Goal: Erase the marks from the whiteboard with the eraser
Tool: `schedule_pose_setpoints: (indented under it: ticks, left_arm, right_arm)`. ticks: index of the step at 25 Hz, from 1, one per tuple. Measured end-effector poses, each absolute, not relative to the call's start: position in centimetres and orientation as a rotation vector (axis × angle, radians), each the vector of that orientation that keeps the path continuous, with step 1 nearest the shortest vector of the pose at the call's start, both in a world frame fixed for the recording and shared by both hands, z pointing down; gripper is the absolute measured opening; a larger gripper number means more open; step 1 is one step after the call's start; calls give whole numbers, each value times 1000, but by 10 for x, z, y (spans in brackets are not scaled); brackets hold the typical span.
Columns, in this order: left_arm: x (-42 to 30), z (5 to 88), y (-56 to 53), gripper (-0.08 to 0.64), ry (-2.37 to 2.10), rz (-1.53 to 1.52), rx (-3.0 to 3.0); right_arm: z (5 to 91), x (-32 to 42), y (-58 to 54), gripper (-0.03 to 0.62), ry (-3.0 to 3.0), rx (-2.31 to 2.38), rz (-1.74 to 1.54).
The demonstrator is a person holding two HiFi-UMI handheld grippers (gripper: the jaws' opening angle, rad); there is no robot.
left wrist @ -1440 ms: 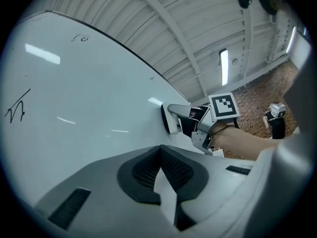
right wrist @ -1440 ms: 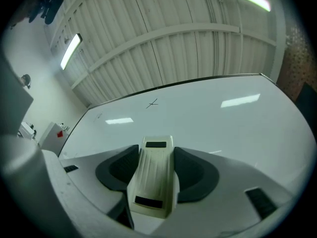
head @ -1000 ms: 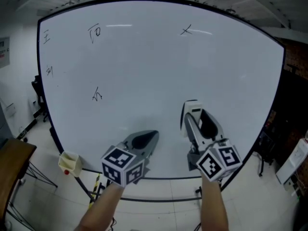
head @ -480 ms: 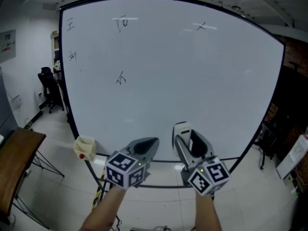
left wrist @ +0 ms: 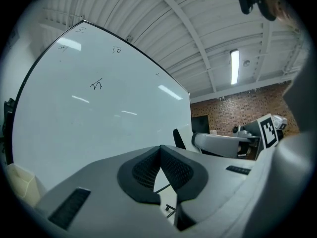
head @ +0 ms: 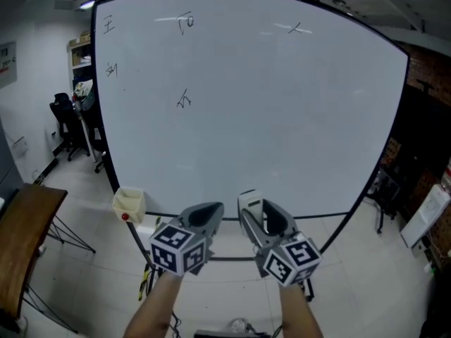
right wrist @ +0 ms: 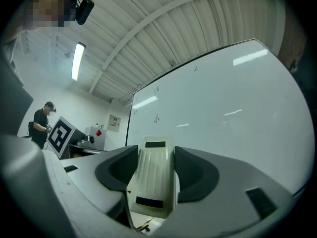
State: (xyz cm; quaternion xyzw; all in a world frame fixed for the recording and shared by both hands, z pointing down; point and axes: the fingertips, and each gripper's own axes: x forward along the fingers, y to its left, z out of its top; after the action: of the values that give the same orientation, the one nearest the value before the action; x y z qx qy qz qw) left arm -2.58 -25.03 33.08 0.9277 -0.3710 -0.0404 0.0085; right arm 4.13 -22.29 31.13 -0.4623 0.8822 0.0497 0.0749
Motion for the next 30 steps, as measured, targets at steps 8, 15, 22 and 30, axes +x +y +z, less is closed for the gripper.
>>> schedule_pose_setpoints:
  ticks: [8, 15, 22, 30]
  left_arm:
    - [-29, 326, -240, 0, -1174, -149, 2906]
    - [-26, 320, -238, 0, -1183, -138, 2919]
    - [-28, 315, -238, 0, -1187, -147, 2926]
    - [-29, 318, -241, 0, -1180, -140, 2923]
  right_arm:
    - [304, 41, -213, 235, 2637, -1381, 177]
    - [299, 43, -212, 235, 2627, -1391, 182]
    - [295, 42, -211, 233, 2623, -1397, 185]
    - [297, 40, -213, 233, 2628, -1425, 167]
